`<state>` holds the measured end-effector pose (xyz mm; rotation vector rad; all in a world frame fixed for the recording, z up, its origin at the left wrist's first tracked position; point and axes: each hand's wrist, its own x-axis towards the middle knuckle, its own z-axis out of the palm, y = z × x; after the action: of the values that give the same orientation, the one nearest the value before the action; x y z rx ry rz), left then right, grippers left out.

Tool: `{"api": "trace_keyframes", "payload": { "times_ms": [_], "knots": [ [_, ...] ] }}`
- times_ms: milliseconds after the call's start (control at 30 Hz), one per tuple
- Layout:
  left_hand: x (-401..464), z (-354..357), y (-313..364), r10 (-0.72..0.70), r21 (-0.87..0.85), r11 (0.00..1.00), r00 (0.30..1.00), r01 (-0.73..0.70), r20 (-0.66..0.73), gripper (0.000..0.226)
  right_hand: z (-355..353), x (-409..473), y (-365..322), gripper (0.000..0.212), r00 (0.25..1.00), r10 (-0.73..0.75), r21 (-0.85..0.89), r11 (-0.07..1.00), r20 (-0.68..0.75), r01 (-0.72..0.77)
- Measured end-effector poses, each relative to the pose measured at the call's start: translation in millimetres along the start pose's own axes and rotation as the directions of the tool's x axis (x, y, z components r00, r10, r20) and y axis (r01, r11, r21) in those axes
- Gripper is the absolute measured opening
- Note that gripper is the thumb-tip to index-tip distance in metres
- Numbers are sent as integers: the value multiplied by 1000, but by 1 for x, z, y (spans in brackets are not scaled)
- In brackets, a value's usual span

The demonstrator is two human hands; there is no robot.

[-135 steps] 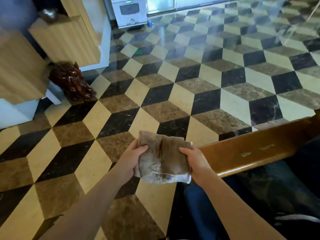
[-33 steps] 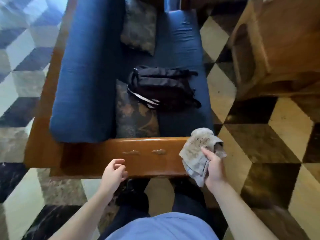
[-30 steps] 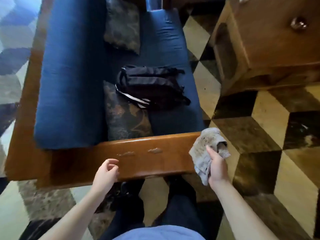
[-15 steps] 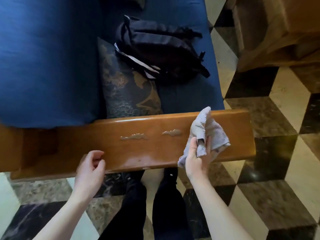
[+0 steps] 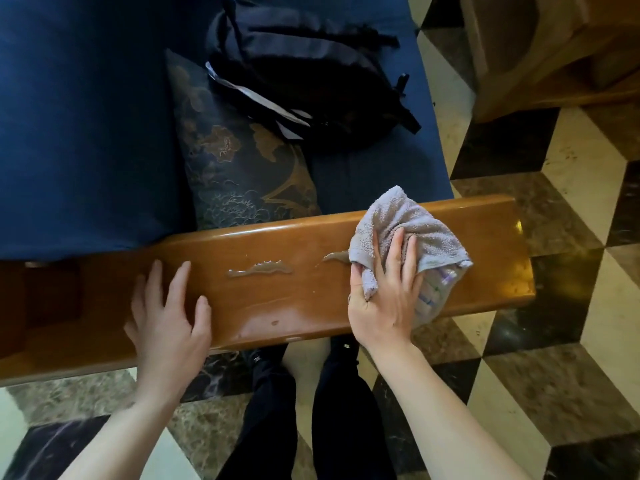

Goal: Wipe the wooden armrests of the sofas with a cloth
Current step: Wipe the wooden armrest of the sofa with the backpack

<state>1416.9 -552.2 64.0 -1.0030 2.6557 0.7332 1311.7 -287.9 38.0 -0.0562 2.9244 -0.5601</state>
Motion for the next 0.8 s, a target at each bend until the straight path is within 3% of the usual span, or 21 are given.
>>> {"api": "trace_keyframes", "payload": {
  "times_ms": [167, 233, 300, 467, 567, 633, 700, 800],
  "knots": [
    [7, 17, 2, 43, 124, 991, 997, -50, 58, 61, -11, 2, 2, 56, 999, -49, 261, 964, -21, 53],
    [6, 22, 5, 31, 152, 988, 998, -39, 54, 64, -12, 1, -1, 57, 996, -84, 283, 956, -7, 83],
    [6, 24, 7, 28, 156, 987, 998, -35, 47, 66, -9, 0, -6, 64, 990, -139, 244, 960, -2, 135],
    [7, 22, 4, 33, 150, 988, 999, -38, 40, 66, 2, -2, -11, 74, 962, -214, -56, 972, 171, 226],
    [6, 20, 1, 49, 150, 987, 998, -55, 44, 66, -1, 0, -7, 95, 936, -239, -37, 966, 257, 256],
    [7, 20, -2, 53, 143, 988, 998, -59, 44, 66, -5, 1, -6, 95, 932, -232, 44, 972, 279, 229],
    [7, 20, -4, 60, 132, 989, 998, -65, 36, 66, -7, 4, -6, 83, 956, -201, 38, 980, 213, 198],
    [7, 21, -8, 72, 126, 989, 997, -74, 17, 65, -5, 17, -9, 75, 991, -111, -109, 987, 70, 119]
  ]
}}
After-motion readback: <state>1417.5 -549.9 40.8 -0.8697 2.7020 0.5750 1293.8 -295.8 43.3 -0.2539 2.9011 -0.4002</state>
